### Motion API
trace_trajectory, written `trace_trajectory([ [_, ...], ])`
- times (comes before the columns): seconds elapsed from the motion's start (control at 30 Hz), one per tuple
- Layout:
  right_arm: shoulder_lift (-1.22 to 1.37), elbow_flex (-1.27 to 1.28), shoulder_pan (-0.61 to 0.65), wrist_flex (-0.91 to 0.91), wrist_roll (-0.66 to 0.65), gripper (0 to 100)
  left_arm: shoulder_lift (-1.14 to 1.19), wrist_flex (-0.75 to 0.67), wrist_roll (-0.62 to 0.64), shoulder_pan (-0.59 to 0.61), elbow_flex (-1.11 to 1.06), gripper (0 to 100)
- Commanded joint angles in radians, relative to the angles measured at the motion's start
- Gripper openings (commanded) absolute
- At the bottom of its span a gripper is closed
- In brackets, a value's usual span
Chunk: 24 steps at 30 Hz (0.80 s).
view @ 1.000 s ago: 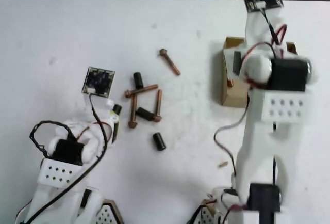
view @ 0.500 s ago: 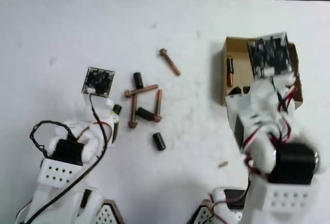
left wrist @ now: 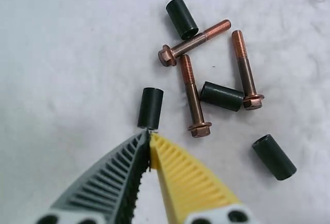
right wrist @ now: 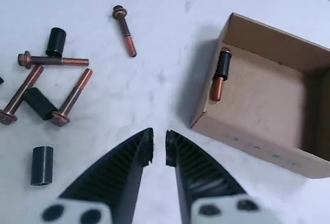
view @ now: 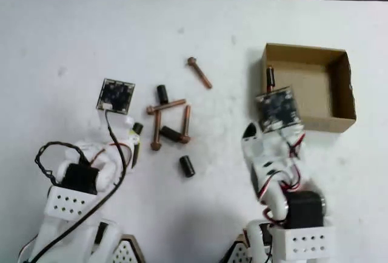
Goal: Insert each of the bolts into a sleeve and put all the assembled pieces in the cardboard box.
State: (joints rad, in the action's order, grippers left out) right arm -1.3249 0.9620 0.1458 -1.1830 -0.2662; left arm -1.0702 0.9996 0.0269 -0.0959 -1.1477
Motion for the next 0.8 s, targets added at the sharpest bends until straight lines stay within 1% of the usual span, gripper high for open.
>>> trace_trajectory([
  [0.0,-0.067,0.077,0.045,0.051,0.008,3.0,0.004,-0.037,0.008,-0.001,0.009,2],
  [0.07,-0.099,0.129,0.045,0.074,0.017,3.0,0.004,-0.037,0.008,-0.001,0.009,2],
  [0.13,-0.134,0.181,0.039,0.102,0.064,3.0,0.004,-0.037,0.006,-0.001,0.009,2],
  [0.2,-0.176,0.229,0.045,0.11,0.084,3.0,0.004,-0.037,0.006,-0.001,0.009,2],
  [0.5,-0.403,0.405,0.041,0.111,0.083,3.0,0.005,-0.038,0.006,-0.002,0.006,2],
  [0.57,-0.452,0.439,0.041,0.111,0.083,3.0,0.005,-0.072,0.006,-0.002,-0.018,2],
  [0.67,-0.481,0.465,0.041,0.107,0.083,3.0,0.005,-0.164,0.006,-0.002,-0.074,2],
  [0.77,-0.472,0.471,0.041,0.107,0.083,3.0,0.004,-0.195,0.006,-0.002,-0.092,2],
])
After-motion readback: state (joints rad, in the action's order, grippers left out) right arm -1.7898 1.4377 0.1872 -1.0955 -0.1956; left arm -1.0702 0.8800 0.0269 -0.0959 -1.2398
